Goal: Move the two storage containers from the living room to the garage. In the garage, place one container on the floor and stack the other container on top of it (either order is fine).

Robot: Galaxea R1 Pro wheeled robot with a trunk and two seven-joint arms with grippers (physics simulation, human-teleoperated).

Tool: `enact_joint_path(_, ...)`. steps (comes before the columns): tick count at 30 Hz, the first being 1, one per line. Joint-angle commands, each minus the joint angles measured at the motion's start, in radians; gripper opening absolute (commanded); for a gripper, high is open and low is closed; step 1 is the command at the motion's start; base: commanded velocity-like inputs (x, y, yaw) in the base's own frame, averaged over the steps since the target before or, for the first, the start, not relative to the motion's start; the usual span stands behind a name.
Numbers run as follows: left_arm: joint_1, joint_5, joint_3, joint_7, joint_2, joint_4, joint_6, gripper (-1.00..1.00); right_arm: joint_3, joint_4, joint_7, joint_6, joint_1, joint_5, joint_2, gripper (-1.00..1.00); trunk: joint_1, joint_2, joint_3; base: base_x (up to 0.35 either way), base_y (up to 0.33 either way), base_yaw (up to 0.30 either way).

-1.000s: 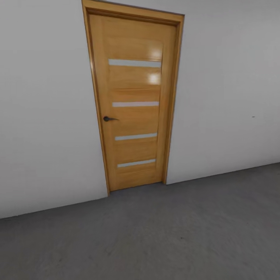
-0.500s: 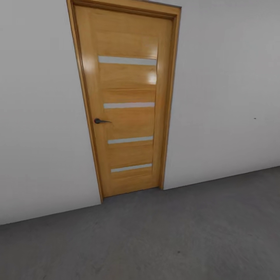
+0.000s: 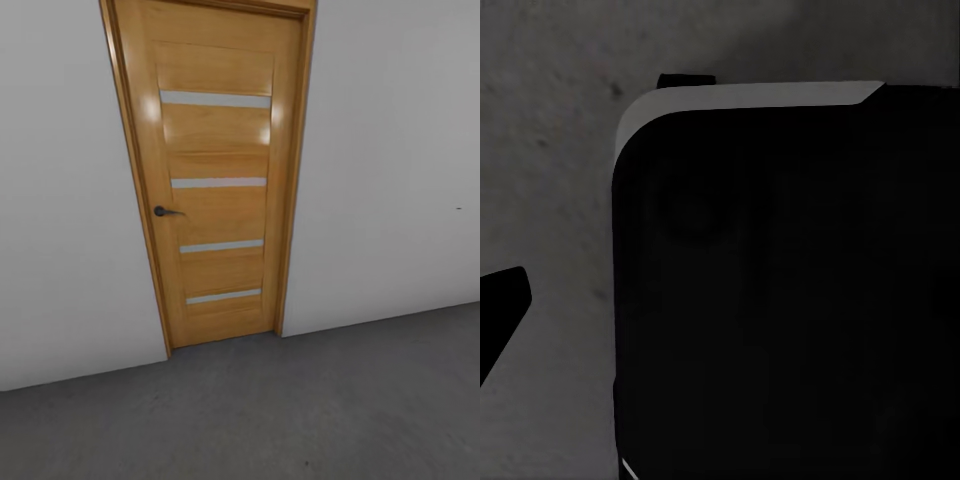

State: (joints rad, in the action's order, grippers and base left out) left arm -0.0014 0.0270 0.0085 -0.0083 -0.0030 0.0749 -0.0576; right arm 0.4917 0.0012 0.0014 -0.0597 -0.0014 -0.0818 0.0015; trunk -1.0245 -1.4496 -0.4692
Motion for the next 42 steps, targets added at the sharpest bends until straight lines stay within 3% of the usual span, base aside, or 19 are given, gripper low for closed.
enact_joint_path(1,0.0,0.003,0.001,-0.001,0.0,0.0,-0.002,1.0,0.007,0.0,0.0,-0.003,0.0,-0.009,0.0,1.0,-0.001,0.0,-0.001,0.306,-0.18,0.256)
enact_joint_path(19,0.0,0.003,0.001,-0.001,-0.001,0.0,-0.002,1.0,0.008,0.0,0.0,-0.003,0.0,-0.009,0.0,1.0,-0.001,0.0,-0.001,0.306,-0.18,0.257)
enact_joint_path(42,0.0,0.003,0.001,-0.001,-0.002,0.0,-0.002,1.0,0.007,0.0,0.0,-0.004,0.0,-0.009,-0.002,1.0,-0.001,0.0,-0.001,0.306,-0.18,0.025)
